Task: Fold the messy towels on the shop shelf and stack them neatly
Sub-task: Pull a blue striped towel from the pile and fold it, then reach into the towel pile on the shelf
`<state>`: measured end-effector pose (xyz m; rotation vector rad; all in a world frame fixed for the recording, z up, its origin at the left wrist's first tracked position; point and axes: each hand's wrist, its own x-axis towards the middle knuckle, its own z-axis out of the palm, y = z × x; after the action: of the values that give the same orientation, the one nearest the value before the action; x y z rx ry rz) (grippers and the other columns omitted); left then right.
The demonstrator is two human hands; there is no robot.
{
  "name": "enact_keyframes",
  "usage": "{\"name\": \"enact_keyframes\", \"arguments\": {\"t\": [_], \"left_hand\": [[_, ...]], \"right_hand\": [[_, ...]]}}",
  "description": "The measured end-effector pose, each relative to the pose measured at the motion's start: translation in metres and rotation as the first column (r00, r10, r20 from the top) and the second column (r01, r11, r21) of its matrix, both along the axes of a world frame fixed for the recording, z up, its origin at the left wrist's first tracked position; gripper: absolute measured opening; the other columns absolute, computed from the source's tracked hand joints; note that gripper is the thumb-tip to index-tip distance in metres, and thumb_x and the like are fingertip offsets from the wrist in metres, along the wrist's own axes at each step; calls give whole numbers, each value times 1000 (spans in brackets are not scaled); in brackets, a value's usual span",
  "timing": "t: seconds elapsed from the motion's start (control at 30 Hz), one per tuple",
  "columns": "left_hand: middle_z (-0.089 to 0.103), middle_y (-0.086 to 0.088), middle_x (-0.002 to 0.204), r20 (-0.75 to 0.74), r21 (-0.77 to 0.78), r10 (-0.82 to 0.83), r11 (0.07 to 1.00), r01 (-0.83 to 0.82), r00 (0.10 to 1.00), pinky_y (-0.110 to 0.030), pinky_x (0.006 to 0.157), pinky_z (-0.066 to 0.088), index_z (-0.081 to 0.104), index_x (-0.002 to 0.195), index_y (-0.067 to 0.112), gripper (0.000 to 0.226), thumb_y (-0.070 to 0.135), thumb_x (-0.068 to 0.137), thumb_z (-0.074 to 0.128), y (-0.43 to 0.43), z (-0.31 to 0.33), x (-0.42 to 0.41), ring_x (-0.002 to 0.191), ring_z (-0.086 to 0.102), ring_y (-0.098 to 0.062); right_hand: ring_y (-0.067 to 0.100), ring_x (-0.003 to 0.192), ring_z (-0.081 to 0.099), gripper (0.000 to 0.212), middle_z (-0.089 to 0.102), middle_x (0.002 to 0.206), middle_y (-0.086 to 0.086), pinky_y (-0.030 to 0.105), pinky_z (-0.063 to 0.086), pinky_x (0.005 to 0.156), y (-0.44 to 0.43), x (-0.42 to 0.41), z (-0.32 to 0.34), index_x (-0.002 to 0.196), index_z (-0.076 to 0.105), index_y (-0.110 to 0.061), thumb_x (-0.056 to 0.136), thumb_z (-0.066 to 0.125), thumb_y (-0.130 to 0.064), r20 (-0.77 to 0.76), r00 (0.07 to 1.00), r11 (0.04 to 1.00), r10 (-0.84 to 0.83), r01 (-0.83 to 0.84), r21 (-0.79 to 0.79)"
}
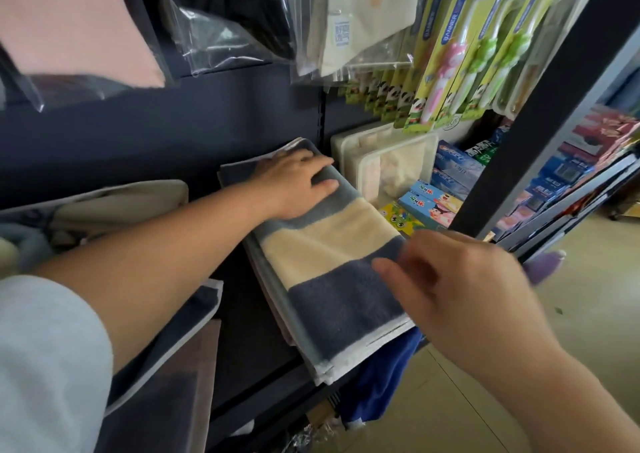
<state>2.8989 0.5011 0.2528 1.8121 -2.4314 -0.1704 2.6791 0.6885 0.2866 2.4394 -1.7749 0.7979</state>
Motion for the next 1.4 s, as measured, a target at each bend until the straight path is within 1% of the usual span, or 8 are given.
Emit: {"name": "enact_keyframes", "arguments": {"t": [0.1, 0.2, 0.3, 0.47, 1.03, 1.2, 1.3, 1.4], "left_hand": [[-5, 7, 169, 63, 146, -7, 989, -3, 998, -64, 119, 2, 3, 156, 49, 65, 70, 97, 22, 4, -21, -2, 155, -3, -26], [-14, 13, 167, 90, 141, -25, 990, 12, 996, -68, 117, -3, -7, 153, 53, 70, 77, 92, 16, 0, -33, 12, 155, -11, -22], [-16, 14, 166, 114, 154, -21, 988, 3, 993, -66, 117, -5, -10, 153, 53, 76, 83, 88, 14, -5, -32, 18, 154, -12, -20], [-18, 8, 166, 118, 153, 31, 987, -49, 993, -65, 117, -8, -10, 155, 47, 89, 89, 81, 14, -12, -31, 10, 154, -15, -18], [15, 3, 167, 20, -9, 257, 966, -257, 966, -55, 122, 9, 23, 156, 39, 59, 51, 101, 41, 66, -12, 31, 153, 12, -23], [60, -5, 128, -35, -355, 492, 807, -471, 870, -48, 99, 41, 59, 130, 25, 50, 52, 89, 54, 165, 6, 78, 116, 50, -34], [59, -10, 123, 1, -474, 667, 656, -587, 745, -51, 93, 42, 64, 120, 20, 61, 62, 78, 54, 236, 5, 99, 110, 50, -39], [44, -13, 146, 67, -515, 788, 552, -656, 611, -56, 106, 27, 56, 136, 24, 84, 69, 66, 66, 290, -5, 108, 130, 39, -42]], "right_hand": [[21, 114, 59, 55, 61, 124, -3, 37, 51, 97, -32, 30, -21, 126, 61, -29, 93, 39, -66, -36, 995, 978, 97, -88, 190], [29, 155, 5, 83, 14, 167, 3, 46, 6, 125, -55, 44, -46, 154, 26, -43, 81, 12, -81, -235, 963, 922, 131, -31, 386], [33, 151, -25, 87, -17, 168, 2, 57, -14, 121, -57, 47, -57, 154, -2, -55, 75, 6, -92, -290, 944, 888, 161, -10, 459], [37, 146, -35, 93, -31, 163, 9, 60, -20, 117, -40, 49, -59, 144, -17, -66, 65, 16, -102, -319, 922, 870, 218, -36, 491], [30, 154, -16, 83, -14, 169, 4, 61, -13, 119, -63, 45, -64, 157, -3, -46, 83, -2, -84, -317, 889, 885, 330, -174, 433], [33, 155, -7, 92, -3, 169, 6, 63, -1, 121, -65, 50, -51, 155, 9, -43, 73, -9, -81, -296, 872, 874, 389, -249, 417], [30, 155, -7, 90, 2, 168, 1, 61, 6, 123, -63, 59, -43, 154, 12, -44, 74, 0, -83, -237, 845, 838, 478, -358, 412], [27, 155, -6, 82, 4, 168, -4, 59, 6, 123, -58, 74, -37, 154, 12, -45, 82, 19, -86, -220, 774, 773, 593, -472, 424]]}}
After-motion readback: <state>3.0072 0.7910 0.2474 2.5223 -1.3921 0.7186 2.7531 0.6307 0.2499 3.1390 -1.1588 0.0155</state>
